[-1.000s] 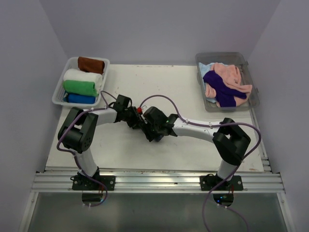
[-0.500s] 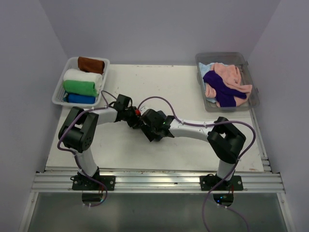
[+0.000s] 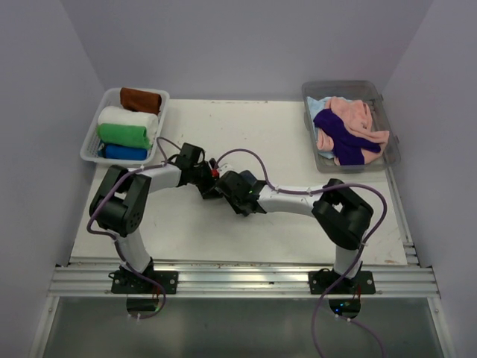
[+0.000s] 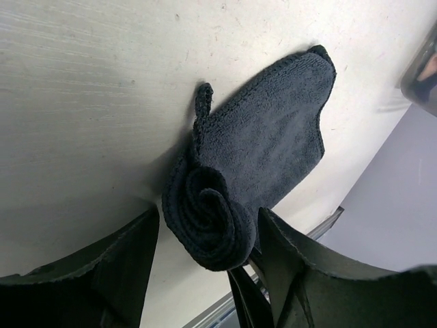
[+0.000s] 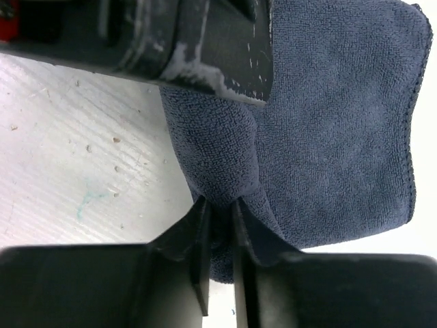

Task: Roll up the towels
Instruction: Roll the towel

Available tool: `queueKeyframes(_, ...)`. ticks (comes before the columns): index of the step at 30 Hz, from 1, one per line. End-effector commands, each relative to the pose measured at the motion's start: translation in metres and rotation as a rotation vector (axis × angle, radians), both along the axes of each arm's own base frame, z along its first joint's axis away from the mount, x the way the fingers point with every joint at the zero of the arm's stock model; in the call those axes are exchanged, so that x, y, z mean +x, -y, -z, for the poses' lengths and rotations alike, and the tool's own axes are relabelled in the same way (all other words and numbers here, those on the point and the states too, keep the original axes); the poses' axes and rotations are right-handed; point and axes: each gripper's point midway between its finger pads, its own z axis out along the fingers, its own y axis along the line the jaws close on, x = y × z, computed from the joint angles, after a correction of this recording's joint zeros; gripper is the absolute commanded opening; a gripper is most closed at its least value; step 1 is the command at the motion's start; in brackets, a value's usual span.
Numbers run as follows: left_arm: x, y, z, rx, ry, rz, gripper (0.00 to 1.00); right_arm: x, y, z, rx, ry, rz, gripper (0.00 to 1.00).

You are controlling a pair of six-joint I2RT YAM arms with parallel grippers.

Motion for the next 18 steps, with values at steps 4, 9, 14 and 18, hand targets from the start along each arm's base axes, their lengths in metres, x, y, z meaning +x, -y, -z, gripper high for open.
queueKeyframes(4, -0.002, -0.027, -0.005, 0.107, 0.017, -0.026, 0.69, -0.008, -0.001, 0.008, 0.107, -0.077, 0.037, 0.03)
queueKeyframes(9, 0.003, -0.048, -0.020, 0.128, 0.074, -0.062, 0.70, -0.009, -0.012, -0.001, 0.329, -0.227, 0.028, 0.00)
queueKeyframes(14, 0.000, -0.054, -0.030, 0.107, 0.132, -0.068, 0.68, -0.019, -0.020, 0.002, 0.486, -0.418, 0.016, 0.00)
queueKeyframes(18, -0.006, -0.049, -0.033, 0.074, 0.180, -0.040, 0.66, -0.017, -0.019, 0.001, 0.584, -0.517, 0.048, 0.00)
